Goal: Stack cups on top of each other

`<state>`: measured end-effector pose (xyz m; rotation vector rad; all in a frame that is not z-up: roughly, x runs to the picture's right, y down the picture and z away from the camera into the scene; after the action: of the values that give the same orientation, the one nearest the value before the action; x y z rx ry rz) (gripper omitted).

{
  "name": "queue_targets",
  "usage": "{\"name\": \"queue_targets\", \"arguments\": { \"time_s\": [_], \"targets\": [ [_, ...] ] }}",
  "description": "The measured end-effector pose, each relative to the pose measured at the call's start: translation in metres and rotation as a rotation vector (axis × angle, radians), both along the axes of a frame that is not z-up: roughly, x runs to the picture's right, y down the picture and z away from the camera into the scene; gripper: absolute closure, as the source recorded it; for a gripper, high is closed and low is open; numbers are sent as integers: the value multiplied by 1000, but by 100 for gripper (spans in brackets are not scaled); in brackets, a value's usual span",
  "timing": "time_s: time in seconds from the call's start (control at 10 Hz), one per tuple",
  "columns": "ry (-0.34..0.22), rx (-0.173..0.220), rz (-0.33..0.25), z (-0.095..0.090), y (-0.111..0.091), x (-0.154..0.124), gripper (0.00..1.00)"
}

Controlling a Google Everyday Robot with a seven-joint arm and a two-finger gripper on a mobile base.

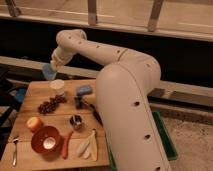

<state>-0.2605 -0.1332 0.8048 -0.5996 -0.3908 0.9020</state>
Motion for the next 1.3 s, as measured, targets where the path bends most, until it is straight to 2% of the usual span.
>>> {"name": "queue_targets", "arguments": {
  "time_s": [0.2, 0.3, 0.7, 1.0, 1.3],
  "targets": [
    [14, -8, -7, 2, 2, -1, 100],
    [40, -27, 0, 10, 5, 1, 100],
    [117, -81, 61, 60, 22, 34, 100],
    [121, -98, 91, 81, 17, 44, 100],
    [101, -102, 88, 90, 14, 34, 100]
  ]
}}
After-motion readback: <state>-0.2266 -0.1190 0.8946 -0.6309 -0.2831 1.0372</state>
